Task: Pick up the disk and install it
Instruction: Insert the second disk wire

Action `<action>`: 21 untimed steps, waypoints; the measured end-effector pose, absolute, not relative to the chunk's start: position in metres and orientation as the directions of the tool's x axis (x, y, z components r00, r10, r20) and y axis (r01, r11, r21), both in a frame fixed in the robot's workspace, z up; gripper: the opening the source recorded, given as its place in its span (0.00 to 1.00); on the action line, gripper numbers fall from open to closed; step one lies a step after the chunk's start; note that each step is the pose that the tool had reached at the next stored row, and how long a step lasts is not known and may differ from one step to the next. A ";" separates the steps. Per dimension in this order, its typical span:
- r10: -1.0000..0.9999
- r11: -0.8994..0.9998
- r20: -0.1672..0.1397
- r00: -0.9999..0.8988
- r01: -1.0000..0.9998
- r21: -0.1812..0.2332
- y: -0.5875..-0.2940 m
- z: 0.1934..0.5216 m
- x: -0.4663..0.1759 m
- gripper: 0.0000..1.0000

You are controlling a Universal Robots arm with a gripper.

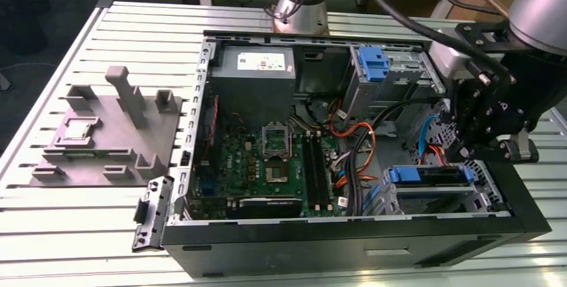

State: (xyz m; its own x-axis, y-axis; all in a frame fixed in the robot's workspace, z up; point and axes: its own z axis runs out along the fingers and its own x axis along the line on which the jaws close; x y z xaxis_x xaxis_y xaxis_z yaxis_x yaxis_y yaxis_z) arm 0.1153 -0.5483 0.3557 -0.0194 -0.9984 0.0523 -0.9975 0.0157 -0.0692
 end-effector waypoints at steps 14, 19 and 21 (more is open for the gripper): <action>-0.998 0.016 0.052 -0.019 -0.998 -0.057 -0.538 0.366 0.115 0.10; -0.998 0.016 0.052 -0.019 -0.998 -0.057 -0.533 0.366 0.115 0.10; -0.998 0.016 0.052 -0.019 -0.998 -0.057 -0.531 0.366 0.115 0.10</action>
